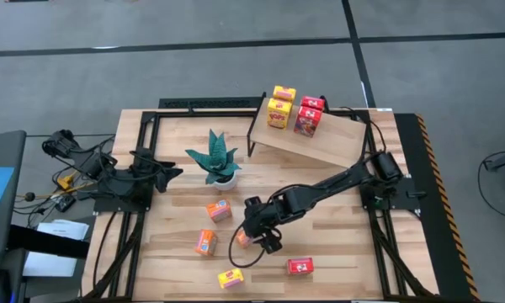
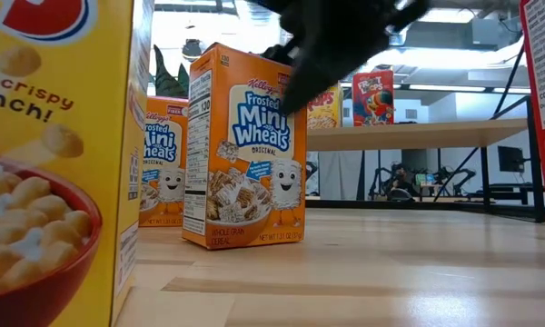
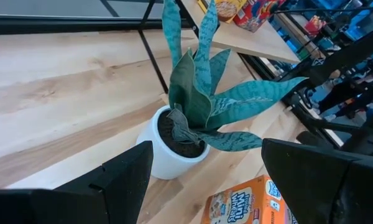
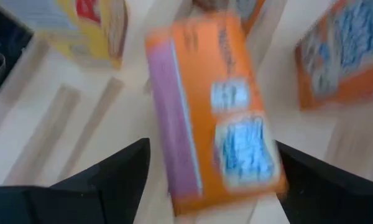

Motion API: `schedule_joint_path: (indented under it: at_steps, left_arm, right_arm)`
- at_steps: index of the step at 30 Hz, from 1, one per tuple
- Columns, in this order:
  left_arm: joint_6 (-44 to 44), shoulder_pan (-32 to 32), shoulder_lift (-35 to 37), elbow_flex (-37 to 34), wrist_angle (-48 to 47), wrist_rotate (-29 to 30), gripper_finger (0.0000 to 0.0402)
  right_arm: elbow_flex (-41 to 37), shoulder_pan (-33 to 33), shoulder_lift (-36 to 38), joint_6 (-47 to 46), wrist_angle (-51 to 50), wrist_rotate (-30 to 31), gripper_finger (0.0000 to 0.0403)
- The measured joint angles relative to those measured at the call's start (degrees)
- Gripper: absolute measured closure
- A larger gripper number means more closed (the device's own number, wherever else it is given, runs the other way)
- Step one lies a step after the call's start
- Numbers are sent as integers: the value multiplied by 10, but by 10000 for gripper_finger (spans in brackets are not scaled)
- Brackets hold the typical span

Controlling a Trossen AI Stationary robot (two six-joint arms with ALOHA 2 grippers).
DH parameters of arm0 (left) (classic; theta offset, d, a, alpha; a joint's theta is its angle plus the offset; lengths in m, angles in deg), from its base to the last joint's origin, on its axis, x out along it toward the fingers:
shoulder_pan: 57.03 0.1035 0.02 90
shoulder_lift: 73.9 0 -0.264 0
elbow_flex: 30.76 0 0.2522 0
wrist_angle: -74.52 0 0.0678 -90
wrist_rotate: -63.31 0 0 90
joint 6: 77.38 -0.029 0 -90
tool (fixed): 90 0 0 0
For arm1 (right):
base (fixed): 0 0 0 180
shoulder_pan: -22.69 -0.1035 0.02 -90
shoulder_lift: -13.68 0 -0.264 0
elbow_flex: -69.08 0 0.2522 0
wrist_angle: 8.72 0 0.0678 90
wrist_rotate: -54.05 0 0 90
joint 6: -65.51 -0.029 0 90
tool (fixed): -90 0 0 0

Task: Stack cereal on shelf
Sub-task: Put the right orange cereal box on the shelf

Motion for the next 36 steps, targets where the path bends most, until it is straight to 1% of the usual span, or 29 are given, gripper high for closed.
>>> schedule_joint_path:
  at_steps: [4, 11, 16, 22, 31, 33, 36]
  left_arm:
    - [-6, 0, 0, 0, 0, 1, 109]
    - [-1, 0, 0, 0, -13, 1, 109]
    - [-1, 0, 0, 0, -13, 1, 109]
    - [-4, 0, 0, 0, -14, 1, 109]
    - [-4, 0, 0, 0, -19, 1, 109]
    - [-4, 0, 0, 0, -21, 1, 109]
    - [0, 0, 0, 0, -26, 2, 109]
  right_arm:
    - [1, 0, -3, -14, -8, 0, 77]
    - [10, 0, 1, 3, -17, 1, 91]
    - [11, 0, 1, 17, -21, 0, 110]
    - [11, 0, 1, 35, -21, 0, 147]
    - [11, -1, 1, 31, -27, -4, 234]
    - [11, 1, 8, 19, -38, -8, 243]
    - [11, 4, 25, 3, -55, -19, 242]
